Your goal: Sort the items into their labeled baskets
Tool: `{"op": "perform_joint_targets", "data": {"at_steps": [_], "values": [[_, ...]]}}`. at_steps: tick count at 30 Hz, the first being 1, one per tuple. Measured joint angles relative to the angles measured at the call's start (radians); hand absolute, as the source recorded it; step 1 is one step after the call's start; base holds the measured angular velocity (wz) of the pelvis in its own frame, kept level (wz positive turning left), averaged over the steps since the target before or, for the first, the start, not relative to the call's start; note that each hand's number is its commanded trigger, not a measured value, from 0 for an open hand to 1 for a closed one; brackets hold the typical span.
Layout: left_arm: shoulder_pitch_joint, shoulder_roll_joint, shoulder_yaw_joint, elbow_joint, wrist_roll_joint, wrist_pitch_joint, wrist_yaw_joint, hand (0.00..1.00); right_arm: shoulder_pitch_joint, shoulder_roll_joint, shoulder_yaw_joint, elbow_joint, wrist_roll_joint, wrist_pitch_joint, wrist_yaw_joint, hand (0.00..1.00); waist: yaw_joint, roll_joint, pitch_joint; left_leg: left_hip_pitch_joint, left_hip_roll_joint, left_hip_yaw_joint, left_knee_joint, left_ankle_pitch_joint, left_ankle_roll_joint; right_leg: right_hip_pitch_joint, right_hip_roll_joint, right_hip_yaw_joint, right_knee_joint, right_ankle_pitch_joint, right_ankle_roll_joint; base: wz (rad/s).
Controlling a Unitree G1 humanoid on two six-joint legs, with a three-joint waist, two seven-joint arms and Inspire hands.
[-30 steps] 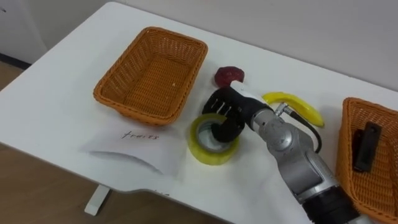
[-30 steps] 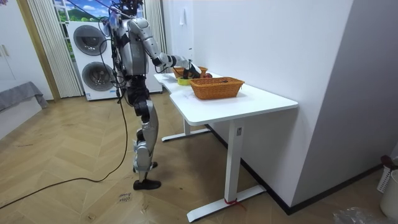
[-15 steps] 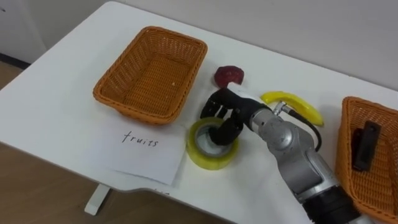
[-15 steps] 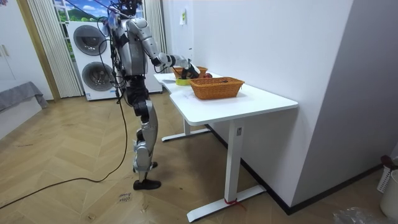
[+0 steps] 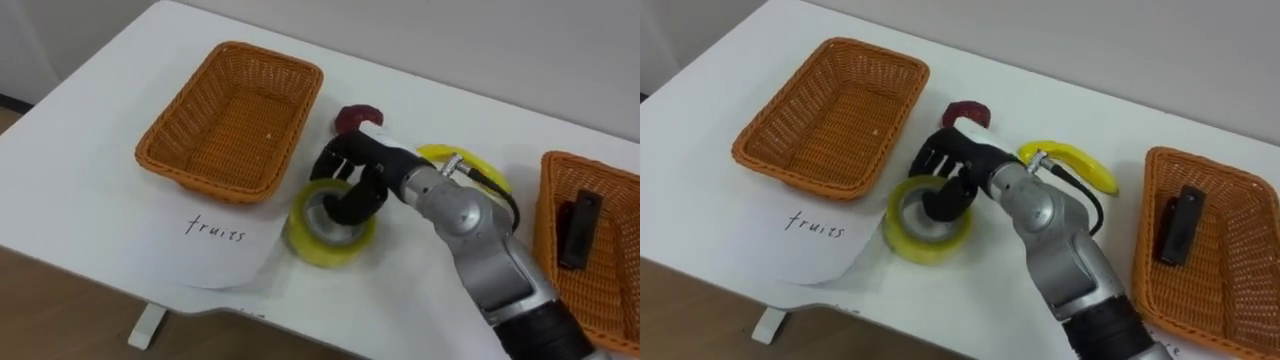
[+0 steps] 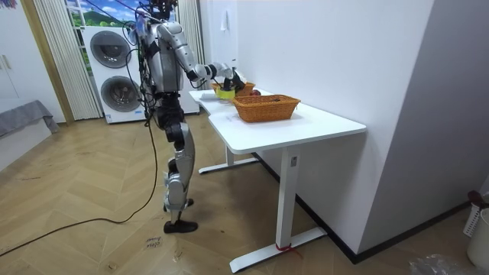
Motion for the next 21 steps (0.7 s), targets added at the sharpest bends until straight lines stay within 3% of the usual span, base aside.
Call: {"op": "perform_joint_targets", "data": {"at_steps": [7,12,21], "values": [[0.023,-0.006,0.034,0.029,0.007,-0.014,0.009,0.0,0.027,-0.051,-0.108,-0.075,0.063,-0.012,-0.067,1.0,-0.032,-0.002,0.0019,0.018,0.002,0.015,-0.003,0.0,0.0,0.011,0.001,0.015,0.0,0.001,0.002,-0.06],[0.04,-0.004,0.043,0.053,0.011,-0.018,0.016,0.0,0.048,-0.116,-0.138,-0.179,0.076,-0.022,-0.07,1.0,-0.069,-0.003,0.0016,0.022,0.004,0.036,-0.004,0.0,0.0,0.008,0.003,0.034,0.001,0.001,0.002,-0.13],[0.058,-0.005,0.064,0.05,0.012,-0.019,0.01,0.0,0.067,-0.121,-0.225,-0.187,0.077,-0.023,-0.061,1.0,-0.091,-0.009,-0.0075,0.033,0.005,0.044,-0.009,0.0,0.0,0.015,0.003,0.041,0.007,0.001,0.002,-0.02]]}}
